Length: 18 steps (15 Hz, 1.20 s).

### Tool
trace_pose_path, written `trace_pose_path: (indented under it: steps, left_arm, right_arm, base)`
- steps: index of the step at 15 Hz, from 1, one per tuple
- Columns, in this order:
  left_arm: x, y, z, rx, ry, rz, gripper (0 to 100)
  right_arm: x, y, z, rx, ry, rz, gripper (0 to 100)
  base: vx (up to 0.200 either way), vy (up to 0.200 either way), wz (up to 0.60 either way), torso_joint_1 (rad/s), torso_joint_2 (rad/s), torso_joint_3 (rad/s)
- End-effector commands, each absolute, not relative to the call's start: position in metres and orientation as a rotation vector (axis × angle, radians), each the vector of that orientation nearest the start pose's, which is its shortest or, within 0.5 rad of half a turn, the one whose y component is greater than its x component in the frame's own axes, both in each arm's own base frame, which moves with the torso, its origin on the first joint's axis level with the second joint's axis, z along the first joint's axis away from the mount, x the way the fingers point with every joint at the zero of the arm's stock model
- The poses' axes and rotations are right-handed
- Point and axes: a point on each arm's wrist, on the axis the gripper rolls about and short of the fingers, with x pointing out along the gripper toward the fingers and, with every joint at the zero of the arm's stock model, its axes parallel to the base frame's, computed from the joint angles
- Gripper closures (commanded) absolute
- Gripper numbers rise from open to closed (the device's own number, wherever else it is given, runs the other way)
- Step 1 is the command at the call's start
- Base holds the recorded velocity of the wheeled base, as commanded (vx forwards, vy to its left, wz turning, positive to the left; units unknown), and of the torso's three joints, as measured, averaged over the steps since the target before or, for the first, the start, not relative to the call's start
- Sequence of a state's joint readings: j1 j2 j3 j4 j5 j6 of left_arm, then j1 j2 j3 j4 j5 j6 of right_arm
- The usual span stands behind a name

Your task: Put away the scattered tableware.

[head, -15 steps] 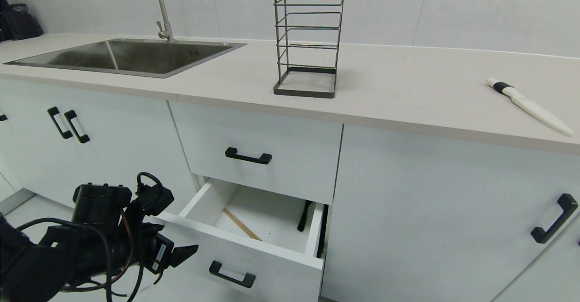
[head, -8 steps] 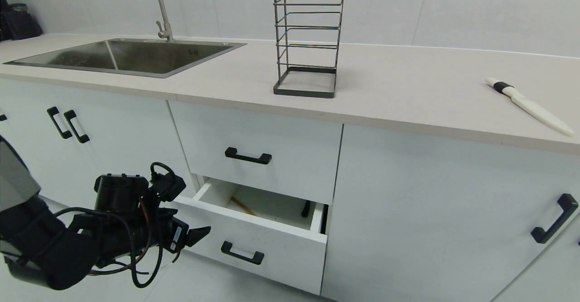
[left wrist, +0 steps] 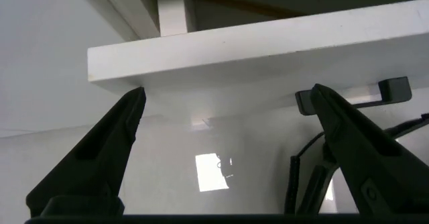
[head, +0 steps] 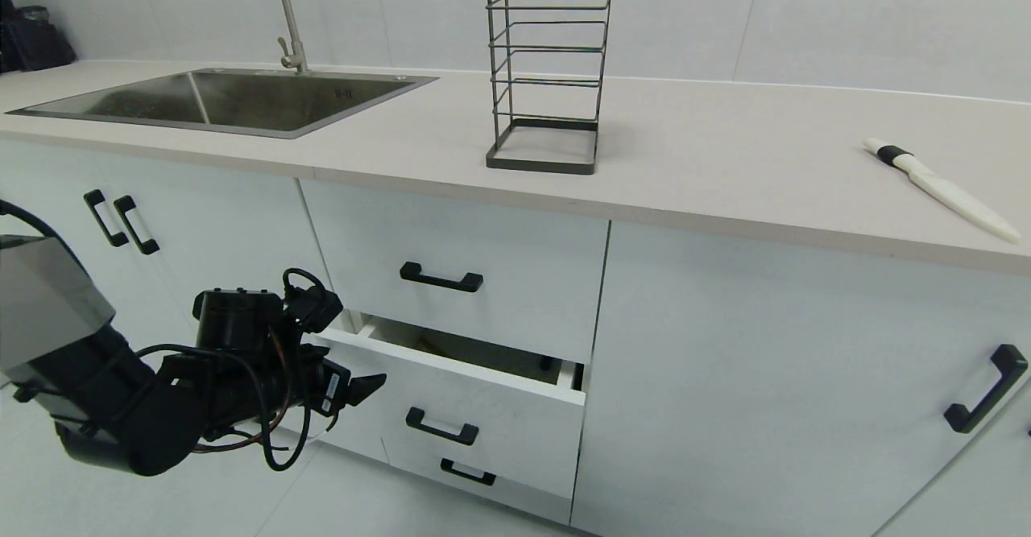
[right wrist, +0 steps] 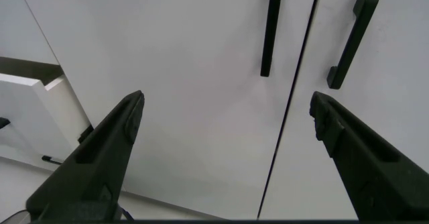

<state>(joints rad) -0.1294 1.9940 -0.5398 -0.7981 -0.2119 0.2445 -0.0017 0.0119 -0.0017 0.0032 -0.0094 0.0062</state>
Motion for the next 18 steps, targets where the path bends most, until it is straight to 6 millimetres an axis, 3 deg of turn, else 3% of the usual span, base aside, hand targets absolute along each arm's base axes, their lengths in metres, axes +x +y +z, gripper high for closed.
trace_pose_path:
  steps: [1, 5, 11, 13, 17, 18]
  left_arm:
    - [0.313, -0.046, 0.042, 0.190, 0.594, -0.402, 0]
    - [0.321, -0.047, 0.034, 0.155, 0.537, -0.384, 0]
    - [0.282, -0.043, 0.051, 0.169, 0.538, -0.390, 0]
    - [0.258, -0.040, 0.059, 0.165, 0.540, -0.400, 0]
    - [0.208, -0.031, 0.105, 0.164, 0.374, -0.379, 0]
    - [0.206, -0.031, 0.106, 0.164, 0.370, -0.379, 0]
  right_arm:
    - [-0.022, 0.000, 0.076, 0.006, 0.015, -0.011, 0]
    - [-0.022, 0.000, 0.076, 0.006, 0.015, -0.011, 0]
    - [-0.022, 0.000, 0.076, 0.006, 0.015, -0.011, 0]
    - [-0.022, 0.000, 0.076, 0.006, 0.015, -0.011, 0]
    - [-0.022, 0.000, 0.076, 0.006, 0.015, -0.011, 0]
    - [-0.022, 0.000, 0.076, 0.006, 0.015, -0.011, 0]
  base:
    - [0.000, 0.000, 0.00, 0.000, 0.00, 0.000]
    - [0.000, 0.000, 0.00, 0.000, 0.00, 0.000]
    - [0.000, 0.000, 0.00, 0.000, 0.00, 0.000]
    - [0.000, 0.000, 0.00, 0.000, 0.00, 0.000]
    - [0.000, 0.000, 0.00, 0.000, 0.00, 0.000]
    - [0.000, 0.000, 0.00, 0.000, 0.00, 0.000]
